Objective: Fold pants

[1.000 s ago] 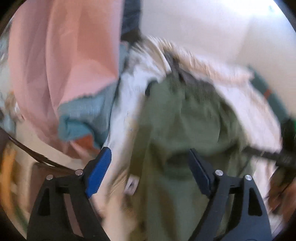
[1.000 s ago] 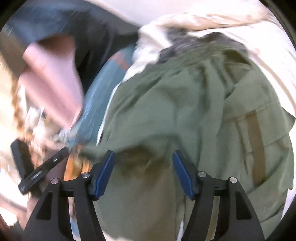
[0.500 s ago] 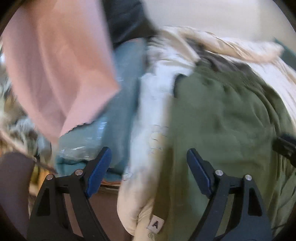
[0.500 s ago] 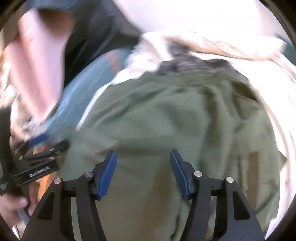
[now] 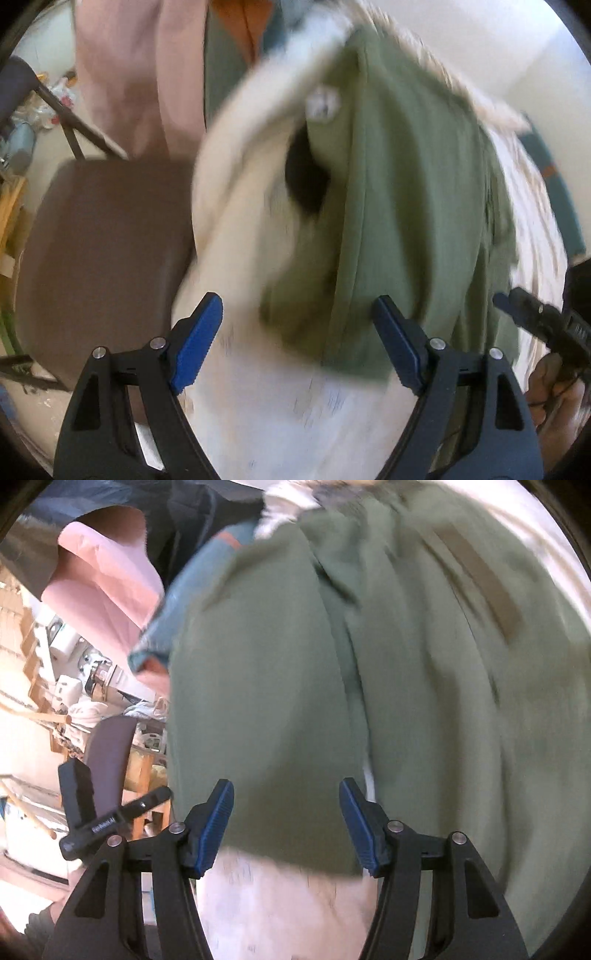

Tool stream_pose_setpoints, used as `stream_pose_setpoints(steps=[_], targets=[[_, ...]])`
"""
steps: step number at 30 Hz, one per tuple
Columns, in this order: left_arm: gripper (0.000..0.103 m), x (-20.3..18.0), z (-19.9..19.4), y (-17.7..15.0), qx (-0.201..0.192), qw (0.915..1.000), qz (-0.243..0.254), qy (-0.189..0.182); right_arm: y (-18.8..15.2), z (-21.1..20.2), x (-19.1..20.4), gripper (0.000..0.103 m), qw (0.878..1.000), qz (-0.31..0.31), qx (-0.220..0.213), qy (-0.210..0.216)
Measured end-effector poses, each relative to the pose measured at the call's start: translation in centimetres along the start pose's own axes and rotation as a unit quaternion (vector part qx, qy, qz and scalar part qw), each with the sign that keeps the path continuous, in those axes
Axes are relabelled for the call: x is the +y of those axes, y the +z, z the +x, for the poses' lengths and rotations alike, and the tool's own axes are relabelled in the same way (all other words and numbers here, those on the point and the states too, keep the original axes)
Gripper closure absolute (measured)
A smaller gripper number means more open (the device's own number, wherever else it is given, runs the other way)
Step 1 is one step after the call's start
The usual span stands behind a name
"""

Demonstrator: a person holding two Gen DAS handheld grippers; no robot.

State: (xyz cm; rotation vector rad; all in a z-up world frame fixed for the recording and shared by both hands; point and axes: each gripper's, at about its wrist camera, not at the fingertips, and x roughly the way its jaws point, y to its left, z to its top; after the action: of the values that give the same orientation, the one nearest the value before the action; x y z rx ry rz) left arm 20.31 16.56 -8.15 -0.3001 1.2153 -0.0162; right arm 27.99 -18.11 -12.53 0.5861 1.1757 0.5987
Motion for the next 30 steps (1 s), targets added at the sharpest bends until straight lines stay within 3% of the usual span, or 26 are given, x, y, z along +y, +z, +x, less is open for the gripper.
stream_pose_setpoints(steps=[3,5,7,10,13,15,18,19,21,22,23,24,25,27,30], targets=[[0.024,-0.8,0.6,-2.1,0.014,0.9974,0.07,0.003,-3.7,0.8,-1.7,0.041,1.0,0.01,0.018,0.009],[0.024,-1.4,0.4,-2.5,0.008,0.9919,0.126,0.006,-4.3,1.6,-2.3,0.041,0.999,-0.016,0.029,0.005],[0.024,-2.0,0.4,-2.8,0.004,0.9838,0.178,0.017,-4.6,2.0,-2.1,0.041,0.997,-0.068,0.038,-0.019],[0.035,-2.6,0.5,-2.8,0.019,0.9741,0.225,0.006,-4.0,3.1,-1.7,0.04,0.991,-0.113,0.06,-0.031],[0.036,-3.5,0.5,-2.4,0.006,0.9647,0.263,0.01,-3.4,4.6,-0.9,0.04,0.985,-0.151,0.072,-0.049],[0.048,-3.5,1.0,-1.5,0.009,0.9666,0.256,-0.007,-2.6,5.4,-0.9,0.04,0.983,-0.158,0.071,-0.065],[0.067,-4.0,1.5,-0.9,0.026,0.9649,0.259,-0.037,-1.6,7.1,-1.7,0.042,0.987,-0.134,0.086,-0.036],[0.068,-4.3,1.6,-1.0,0.032,0.9624,0.266,-0.046,-1.5,7.5,-1.9,0.047,0.988,-0.127,0.088,-0.016],[0.068,-4.8,2.2,-1.4,0.062,0.9567,0.278,-0.058,-1.5,7.7,-1.8,0.08,0.988,-0.13,0.083,0.014],[0.068,-4.8,2.2,-1.5,0.062,0.9568,0.277,-0.063,-1.5,7.7,-1.9,0.086,0.989,-0.122,0.08,0.021],[0.072,-4.7,2.1,-1.5,0.056,0.9575,0.275,-0.066,-1.4,7.6,-2.0,0.101,0.99,-0.115,0.076,0.036],[0.091,-4.5,2.1,-1.3,0.055,0.9585,0.271,-0.071,-1.5,7.3,-2.0,0.103,0.99,-0.116,0.068,0.037],[0.1,-4.3,2.2,-1.2,0.059,0.9595,0.267,-0.07,-1.6,6.8,-2.1,0.103,0.99,-0.119,0.06,0.038],[0.1,-3.7,1.6,-1.1,0.055,0.9621,0.253,-0.086,-1.6,5.9,-1.9,0.103,0.991,-0.118,0.049,0.04],[0.1,-3.9,-1.0,-1.3,0.036,0.9556,0.274,-0.102,-2.0,3.2,-1.4,0.103,0.99,-0.133,0.032,0.046]])
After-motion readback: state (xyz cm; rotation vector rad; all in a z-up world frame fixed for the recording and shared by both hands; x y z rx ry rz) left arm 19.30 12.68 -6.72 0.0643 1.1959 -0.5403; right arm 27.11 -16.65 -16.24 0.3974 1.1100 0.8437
